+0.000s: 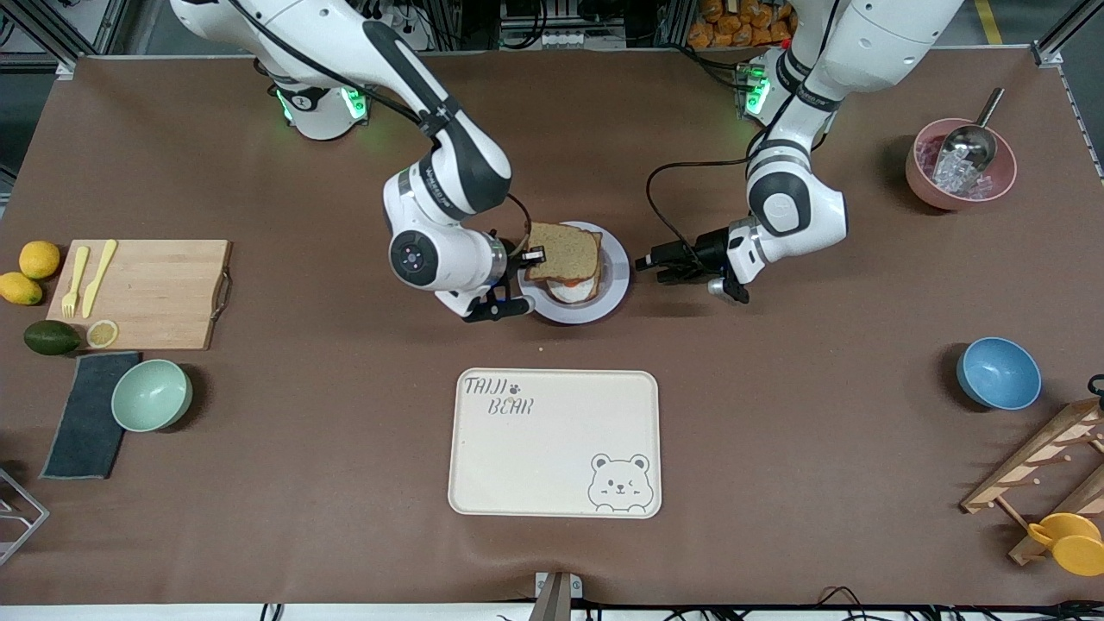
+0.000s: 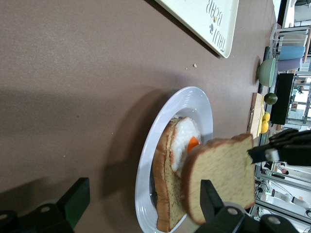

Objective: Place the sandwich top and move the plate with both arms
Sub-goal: 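Carry the bread slice over the egg toast with the right gripper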

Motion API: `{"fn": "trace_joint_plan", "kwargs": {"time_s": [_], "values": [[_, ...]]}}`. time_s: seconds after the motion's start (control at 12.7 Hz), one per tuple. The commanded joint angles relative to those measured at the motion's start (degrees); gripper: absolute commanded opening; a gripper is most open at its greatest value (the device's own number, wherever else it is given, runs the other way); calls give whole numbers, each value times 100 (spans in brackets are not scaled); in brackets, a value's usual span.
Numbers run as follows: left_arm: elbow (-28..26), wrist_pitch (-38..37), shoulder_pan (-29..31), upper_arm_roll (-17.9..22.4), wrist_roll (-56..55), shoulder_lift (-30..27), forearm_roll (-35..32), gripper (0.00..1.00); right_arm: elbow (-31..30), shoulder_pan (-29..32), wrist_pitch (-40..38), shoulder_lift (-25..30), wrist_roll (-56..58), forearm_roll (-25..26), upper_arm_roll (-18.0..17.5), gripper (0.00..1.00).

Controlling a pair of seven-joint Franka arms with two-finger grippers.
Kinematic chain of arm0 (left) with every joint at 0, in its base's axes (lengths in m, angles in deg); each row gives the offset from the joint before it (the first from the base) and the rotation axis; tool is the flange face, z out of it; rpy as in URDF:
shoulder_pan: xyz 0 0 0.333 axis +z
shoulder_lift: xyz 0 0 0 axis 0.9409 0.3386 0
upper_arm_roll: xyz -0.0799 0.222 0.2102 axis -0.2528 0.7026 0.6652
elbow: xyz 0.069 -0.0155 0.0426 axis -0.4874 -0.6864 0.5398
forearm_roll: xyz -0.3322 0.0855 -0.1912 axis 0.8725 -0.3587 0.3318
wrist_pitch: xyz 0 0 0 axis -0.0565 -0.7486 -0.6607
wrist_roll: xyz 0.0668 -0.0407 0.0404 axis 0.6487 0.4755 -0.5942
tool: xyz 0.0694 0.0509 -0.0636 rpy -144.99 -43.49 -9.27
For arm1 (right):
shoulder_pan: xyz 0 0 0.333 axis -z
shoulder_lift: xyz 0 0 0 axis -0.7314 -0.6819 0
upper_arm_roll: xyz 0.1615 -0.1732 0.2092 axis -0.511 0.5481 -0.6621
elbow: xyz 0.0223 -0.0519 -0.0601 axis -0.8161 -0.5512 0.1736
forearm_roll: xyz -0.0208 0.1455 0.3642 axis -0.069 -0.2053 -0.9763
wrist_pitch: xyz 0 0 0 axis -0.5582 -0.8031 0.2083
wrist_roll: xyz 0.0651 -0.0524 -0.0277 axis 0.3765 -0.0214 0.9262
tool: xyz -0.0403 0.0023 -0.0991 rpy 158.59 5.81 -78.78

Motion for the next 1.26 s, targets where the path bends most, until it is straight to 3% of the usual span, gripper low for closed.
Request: {"fn": "trace_joint_plan", "kwargs": {"time_s": [0.0, 0.08, 0.32, 0.47, 0.63, 0.87, 1.02, 1.18], "values": [[-6, 98, -47, -12, 146, -16, 212, 100, -160, -222, 336, 51, -215, -131, 20, 0], [-6, 90, -47, -12, 146, -24, 212, 100, -151, -249, 336, 34, -224, -131, 29, 0], [3, 98, -47, -12, 146, -7, 220, 100, -151, -161, 380, -98, -285, -131, 46, 26], [73, 98, -91, -21, 155, 37, 273, 100, -151, -100, 363, -116, -338, -122, 81, 56], [143, 133, -310, -12, 155, 90, 614, 100, -143, 23, 354, -116, -329, -70, 99, 100], [214, 204, -346, -12, 155, 151, 739, 100, -72, 321, 240, -46, -250, -26, 117, 100], [257, 212, -372, -12, 155, 221, 765, 100, 155, 803, -616, 59, -171, 140, 143, 100], [284, 213, -416, -12, 155, 265, 852, 100, 358, 1095, -1331, 252, -153, 622, 396, 100]]}}
